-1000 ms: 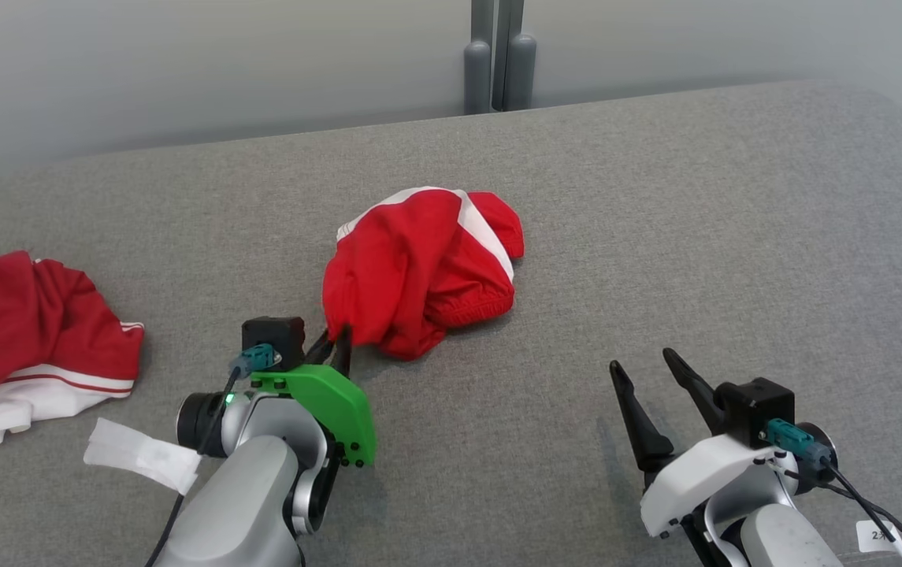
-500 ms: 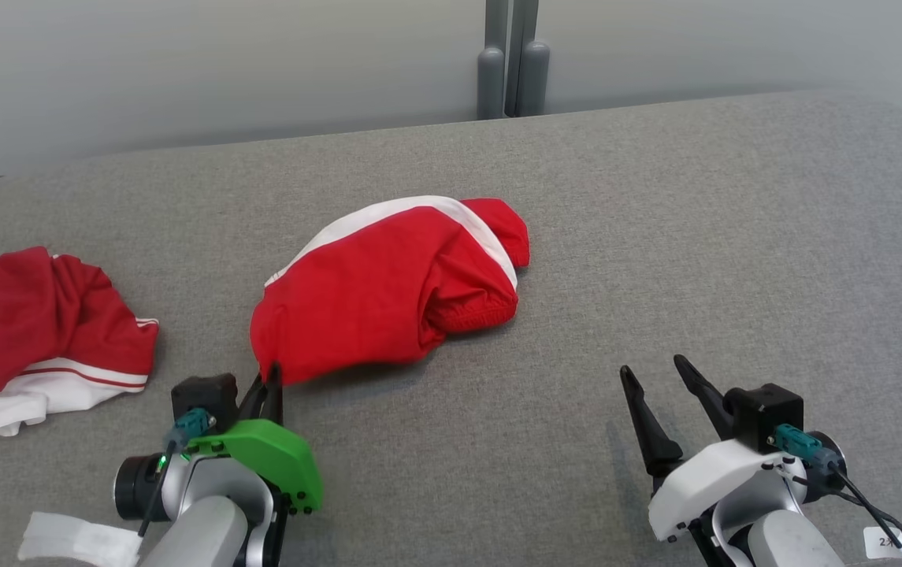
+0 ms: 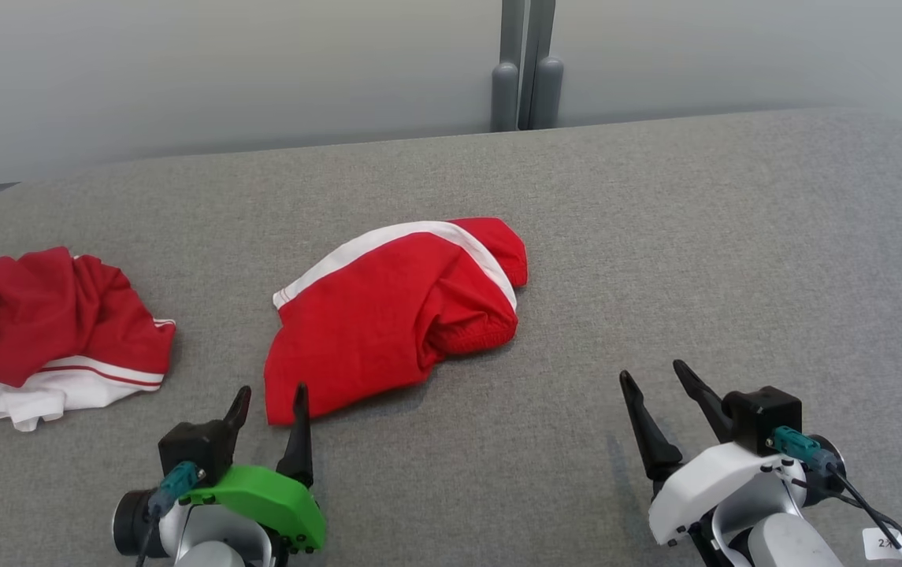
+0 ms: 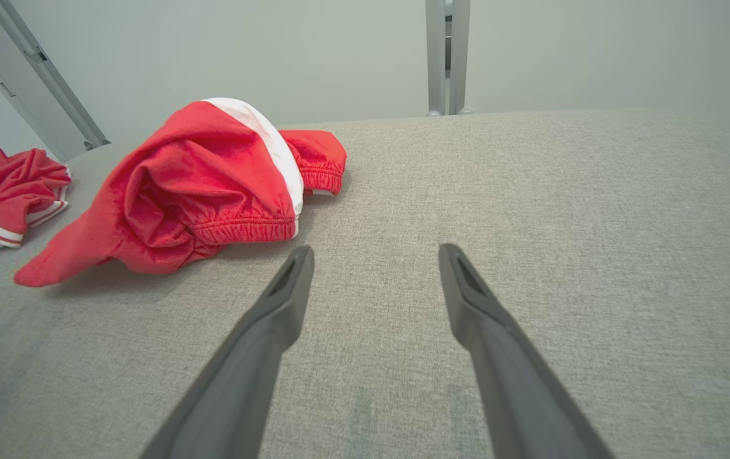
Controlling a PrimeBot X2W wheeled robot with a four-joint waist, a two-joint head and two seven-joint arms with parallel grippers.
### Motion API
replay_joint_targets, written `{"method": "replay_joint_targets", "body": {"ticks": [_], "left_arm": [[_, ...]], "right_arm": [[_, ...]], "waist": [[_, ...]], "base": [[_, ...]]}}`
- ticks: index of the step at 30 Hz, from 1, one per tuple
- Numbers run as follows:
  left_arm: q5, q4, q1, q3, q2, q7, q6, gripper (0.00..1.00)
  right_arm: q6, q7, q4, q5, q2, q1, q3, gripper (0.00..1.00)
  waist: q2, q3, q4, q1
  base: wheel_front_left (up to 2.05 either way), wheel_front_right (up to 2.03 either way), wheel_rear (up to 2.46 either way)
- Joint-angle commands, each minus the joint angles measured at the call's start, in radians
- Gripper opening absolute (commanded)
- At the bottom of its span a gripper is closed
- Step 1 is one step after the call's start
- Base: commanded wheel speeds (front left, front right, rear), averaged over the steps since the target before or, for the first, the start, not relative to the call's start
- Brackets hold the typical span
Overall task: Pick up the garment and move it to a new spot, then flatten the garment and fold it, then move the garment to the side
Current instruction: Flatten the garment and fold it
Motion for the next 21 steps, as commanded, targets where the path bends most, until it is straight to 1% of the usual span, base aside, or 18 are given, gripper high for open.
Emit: {"method": "replay_joint_targets", "body": {"ticks": [1, 3, 6, 9, 12, 16, 20, 21], "left_arm": [[-0.003, -0.013, 0.022, 0.01, 0.004, -0.018, -0.009, 1.0], [0.01, -0.047, 0.037, 0.027, 0.011, -0.045, -0.028, 1.0], [0.048, -0.117, 0.068, 0.076, 0.013, -0.061, -0.037, 1.0], [0.116, -0.225, 0.119, 0.163, -0.014, -0.06, -0.056, 1.0], [0.187, -0.32, 0.177, 0.252, -0.052, -0.06, -0.091, 1.0], [0.28, -0.417, 0.259, 0.356, -0.111, -0.06, -0.164, 1.0], [0.353, -0.462, 0.32, 0.432, -0.155, -0.06, -0.256, 1.0], [0.389, -0.466, 0.35, 0.46, -0.168, -0.06, -0.293, 1.0]], "right_arm": [[0.0, 0.0, 0.001, 0.004, -0.001, 0.01, -0.002, 1.0], [0.0, -0.005, -0.001, 0.007, -0.002, 0.016, -0.01, 1.0], [0.0, -0.008, -0.005, 0.008, -0.001, 0.023, -0.023, 1.0], [0.0, -0.014, -0.01, 0.025, -0.001, 0.027, -0.034, 1.0], [0.0, -0.024, -0.012, 0.045, -0.001, 0.037, -0.035, 1.0], [0.0, -0.039, -0.008, 0.089, -0.002, 0.046, -0.033, 1.0], [0.0, -0.053, 0.002, 0.111, -0.002, 0.058, -0.032, 1.0], [0.0, -0.05, 0.011, 0.105, -0.002, 0.063, -0.036, 1.0]], "waist": [[0.0, -0.006, 0.001, 0.0], [0.0, -0.013, 0.004, 0.0], [0.0, -0.022, 0.014, 0.0], [0.0, -0.032, 0.029, 0.0], [0.0, -0.044, 0.045, 0.0], [0.0, -0.059, 0.066, 0.0], [0.0, -0.068, 0.088, 0.0], [0.0, -0.073, 0.099, 0.0]], "base": [[0.0, 0.0, 0.0], [0.0, 0.0, 0.0], [0.0, 0.0, 0.0], [0.0, 0.0, 0.0], [0.0, 0.0, 0.0], [0.0, 0.0, 0.0], [0.0, 0.0, 0.0], [0.0, 0.0, 0.0]]}}
